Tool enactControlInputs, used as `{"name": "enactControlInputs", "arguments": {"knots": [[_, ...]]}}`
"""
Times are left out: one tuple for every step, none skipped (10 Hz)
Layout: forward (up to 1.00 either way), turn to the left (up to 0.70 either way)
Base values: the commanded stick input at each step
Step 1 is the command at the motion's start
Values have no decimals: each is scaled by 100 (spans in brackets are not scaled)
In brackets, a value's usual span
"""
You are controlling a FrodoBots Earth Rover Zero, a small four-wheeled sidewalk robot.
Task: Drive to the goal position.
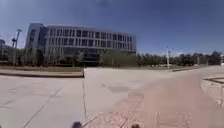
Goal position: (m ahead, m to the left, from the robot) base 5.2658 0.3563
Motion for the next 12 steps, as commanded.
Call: {"name": "enactControlInputs", "arguments": {"knots": [[85,33],[85,2],[85,2],[85,2],[85,2],[85,2],[85,2],[85,2],[85,2],[85,2],[85,2],[85,2]]}}
